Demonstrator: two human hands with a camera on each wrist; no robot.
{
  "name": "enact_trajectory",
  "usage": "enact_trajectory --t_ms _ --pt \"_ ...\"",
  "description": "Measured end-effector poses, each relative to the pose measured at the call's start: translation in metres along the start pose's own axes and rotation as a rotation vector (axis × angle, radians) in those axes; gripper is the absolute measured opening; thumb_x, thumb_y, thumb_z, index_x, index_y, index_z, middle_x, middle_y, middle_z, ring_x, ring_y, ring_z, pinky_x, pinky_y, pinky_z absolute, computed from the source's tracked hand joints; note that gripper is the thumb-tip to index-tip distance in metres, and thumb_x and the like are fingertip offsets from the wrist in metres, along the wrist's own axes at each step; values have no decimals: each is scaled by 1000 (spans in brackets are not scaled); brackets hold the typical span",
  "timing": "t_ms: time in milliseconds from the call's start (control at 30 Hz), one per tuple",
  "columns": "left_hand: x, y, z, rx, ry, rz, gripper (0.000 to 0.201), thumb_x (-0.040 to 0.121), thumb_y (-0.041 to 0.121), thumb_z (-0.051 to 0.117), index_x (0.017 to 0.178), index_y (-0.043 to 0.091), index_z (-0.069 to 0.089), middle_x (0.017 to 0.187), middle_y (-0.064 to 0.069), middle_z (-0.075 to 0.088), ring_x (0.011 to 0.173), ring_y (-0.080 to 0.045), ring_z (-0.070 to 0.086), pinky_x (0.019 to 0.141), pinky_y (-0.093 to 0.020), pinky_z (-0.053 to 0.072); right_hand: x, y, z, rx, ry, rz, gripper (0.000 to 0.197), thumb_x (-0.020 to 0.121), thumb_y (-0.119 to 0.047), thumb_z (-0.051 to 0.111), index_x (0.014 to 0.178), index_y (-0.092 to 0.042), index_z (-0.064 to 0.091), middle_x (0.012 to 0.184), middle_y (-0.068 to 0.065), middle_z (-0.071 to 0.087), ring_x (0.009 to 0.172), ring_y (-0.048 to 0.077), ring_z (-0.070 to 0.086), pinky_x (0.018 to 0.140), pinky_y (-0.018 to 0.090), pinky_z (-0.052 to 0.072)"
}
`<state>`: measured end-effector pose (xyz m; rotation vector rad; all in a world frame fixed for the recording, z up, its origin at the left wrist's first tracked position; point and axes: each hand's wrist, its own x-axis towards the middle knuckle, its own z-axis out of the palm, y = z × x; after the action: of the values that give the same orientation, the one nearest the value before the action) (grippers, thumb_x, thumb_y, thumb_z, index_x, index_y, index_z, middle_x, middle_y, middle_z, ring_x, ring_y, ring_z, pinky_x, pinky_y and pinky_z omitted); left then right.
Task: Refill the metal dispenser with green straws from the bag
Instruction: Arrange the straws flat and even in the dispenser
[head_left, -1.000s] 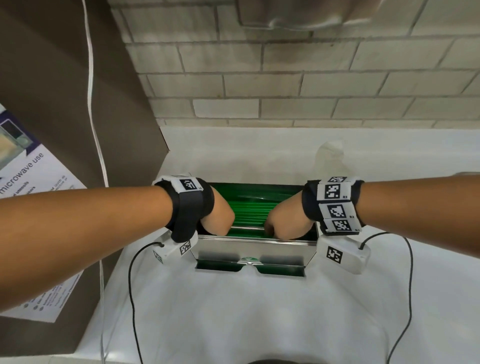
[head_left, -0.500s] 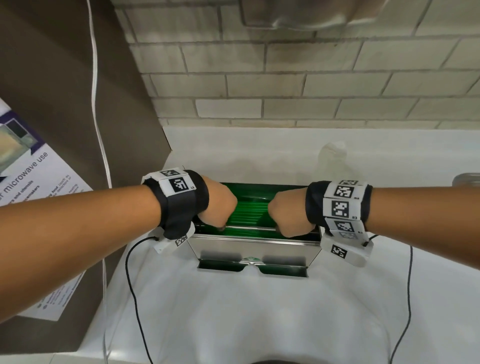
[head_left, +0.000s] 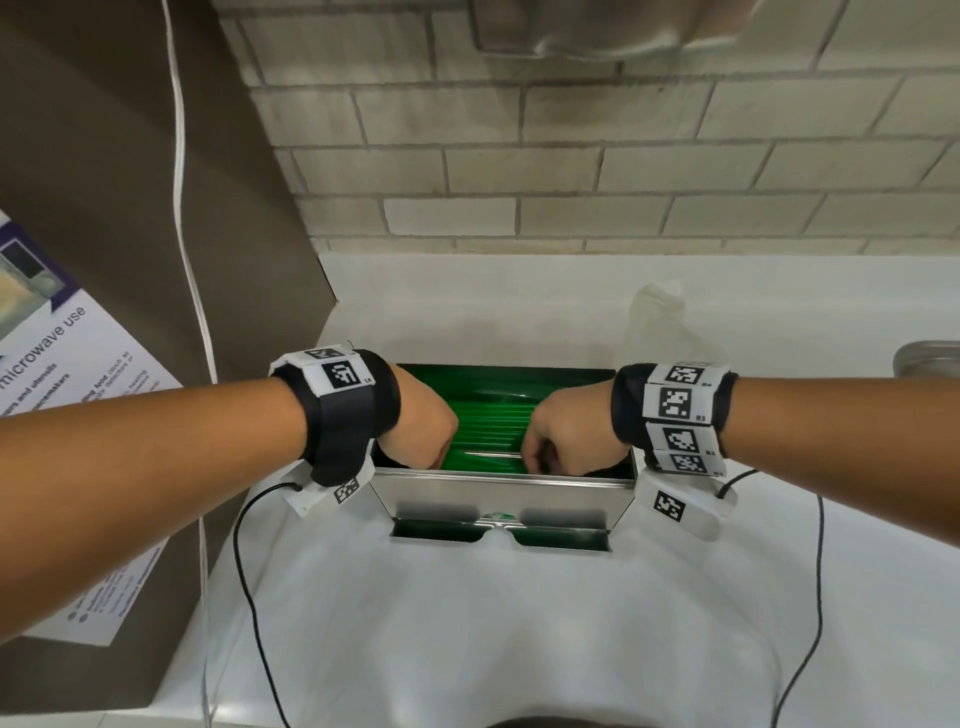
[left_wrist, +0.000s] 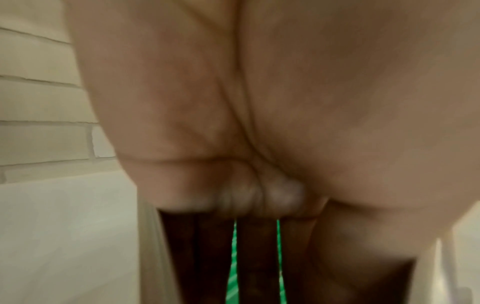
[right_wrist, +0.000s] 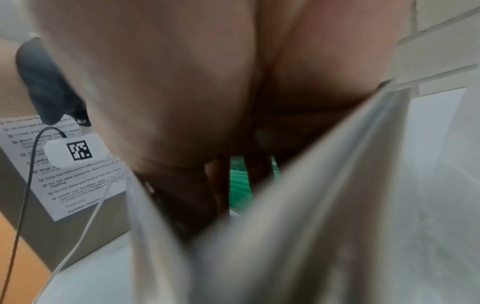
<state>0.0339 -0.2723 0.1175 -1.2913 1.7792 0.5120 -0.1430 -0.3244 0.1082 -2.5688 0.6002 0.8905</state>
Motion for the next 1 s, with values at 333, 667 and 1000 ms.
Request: enact_trajectory --t_ms 333,667,1000 --pt "-4 0 -11 -88 208 62 43 98 32 56 140 21 57 129 -2 64 112 -23 62 96 -34 51 4 -2 -2 -27 2 59 32 100 -27 52 127 -16 65 109 -1 68 103 20 61 87 25 43" --pt "2 -7 1 -86 243 -48 34 100 28 48 101 4 72 89 -9 64 74 -23 53 72 -33 48 7 17 -1 -97 105 197 37 101 -29 48 108 -3 72 99 12 72 86 26 64 74 27 45" --pt "5 -2 -3 -83 231 -40 40 99 39 53 128 14 65 124 -8 65 107 -25 63 86 -34 52 14 11 5 -181 52 175 44 98 -41 54 128 -10 65 121 8 69 110 26 65 92 30 51"
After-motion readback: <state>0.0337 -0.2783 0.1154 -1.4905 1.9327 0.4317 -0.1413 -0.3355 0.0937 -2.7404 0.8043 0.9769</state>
